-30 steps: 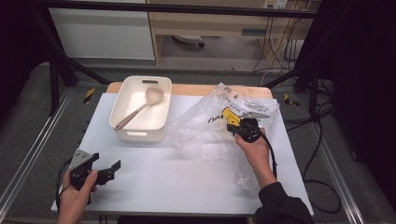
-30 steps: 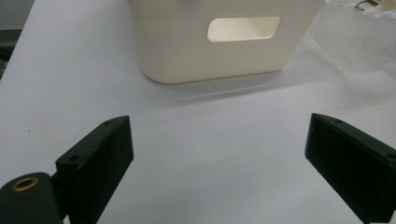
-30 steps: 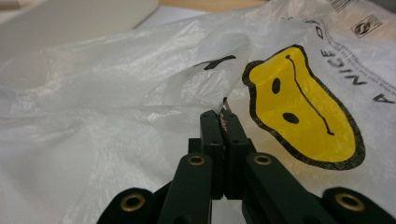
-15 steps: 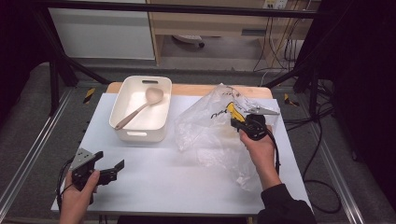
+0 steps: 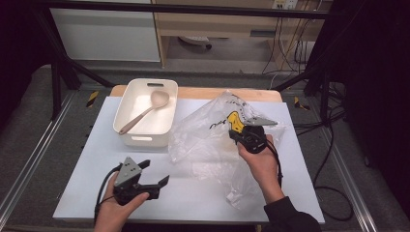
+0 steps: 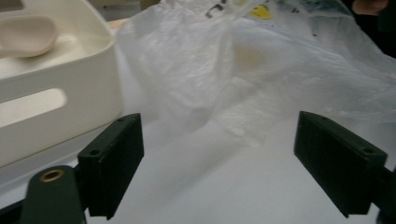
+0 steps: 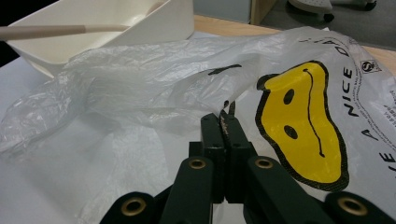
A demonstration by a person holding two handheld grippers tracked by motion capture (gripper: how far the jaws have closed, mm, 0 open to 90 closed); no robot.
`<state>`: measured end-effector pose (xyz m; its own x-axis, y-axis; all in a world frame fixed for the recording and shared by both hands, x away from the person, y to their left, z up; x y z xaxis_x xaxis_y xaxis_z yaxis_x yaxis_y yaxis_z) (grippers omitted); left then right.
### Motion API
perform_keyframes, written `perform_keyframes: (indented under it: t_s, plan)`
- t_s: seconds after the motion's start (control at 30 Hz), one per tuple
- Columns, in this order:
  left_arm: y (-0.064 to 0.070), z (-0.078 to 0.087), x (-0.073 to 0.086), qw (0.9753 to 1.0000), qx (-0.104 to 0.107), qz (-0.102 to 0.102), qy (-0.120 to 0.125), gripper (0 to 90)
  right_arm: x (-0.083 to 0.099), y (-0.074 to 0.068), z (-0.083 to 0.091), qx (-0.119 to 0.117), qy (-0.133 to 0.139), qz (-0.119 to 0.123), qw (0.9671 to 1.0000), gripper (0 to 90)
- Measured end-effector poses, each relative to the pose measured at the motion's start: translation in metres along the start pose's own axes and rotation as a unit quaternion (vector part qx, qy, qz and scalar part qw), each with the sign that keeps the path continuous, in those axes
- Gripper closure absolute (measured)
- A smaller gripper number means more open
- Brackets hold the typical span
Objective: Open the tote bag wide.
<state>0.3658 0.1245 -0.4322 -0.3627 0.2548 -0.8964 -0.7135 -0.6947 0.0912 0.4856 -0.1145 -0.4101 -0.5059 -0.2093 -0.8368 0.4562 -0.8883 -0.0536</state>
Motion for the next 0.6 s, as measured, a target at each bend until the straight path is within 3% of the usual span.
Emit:
perform_keyframes:
  t_s: [0.17, 0.4, 0.5, 0.6]
  plan:
    - [0.024, -0.019, -0.002, 0.9995, 0.022, -0.022, -0.01, 30.1, 0.001, -0.009, 0.0, -0.01, -0.002, 0.005, 0.9999, 90.0]
    - [0.044, -0.061, 0.009, 0.9957, 0.062, -0.048, -0.05, 64.9, -0.001, -0.013, 0.001, -0.013, -0.001, 0.005, 0.9999, 90.0]
    - [0.043, -0.084, 0.014, 0.9935, 0.068, -0.058, -0.07, 75.9, -0.003, -0.014, 0.004, -0.014, 0.001, 0.0, 0.9999, 90.0]
    - [0.032, -0.109, 0.021, 0.9913, 0.065, -0.059, -0.098, 83.8, -0.005, -0.014, 0.009, -0.012, 0.004, -0.002, 0.9999, 90.0]
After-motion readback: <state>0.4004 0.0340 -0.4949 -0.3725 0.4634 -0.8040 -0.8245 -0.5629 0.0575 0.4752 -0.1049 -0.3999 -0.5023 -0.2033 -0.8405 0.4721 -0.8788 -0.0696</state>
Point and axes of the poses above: each handheld gripper's, and its own axes: z roughly backward along the jaws, x roughly out of its underside, y roughly to its right, the point moved 10 cm from there along -z, roughly forward along the jaws, and after that the axes turned 5 degrees about x, right-handed, at the moved point
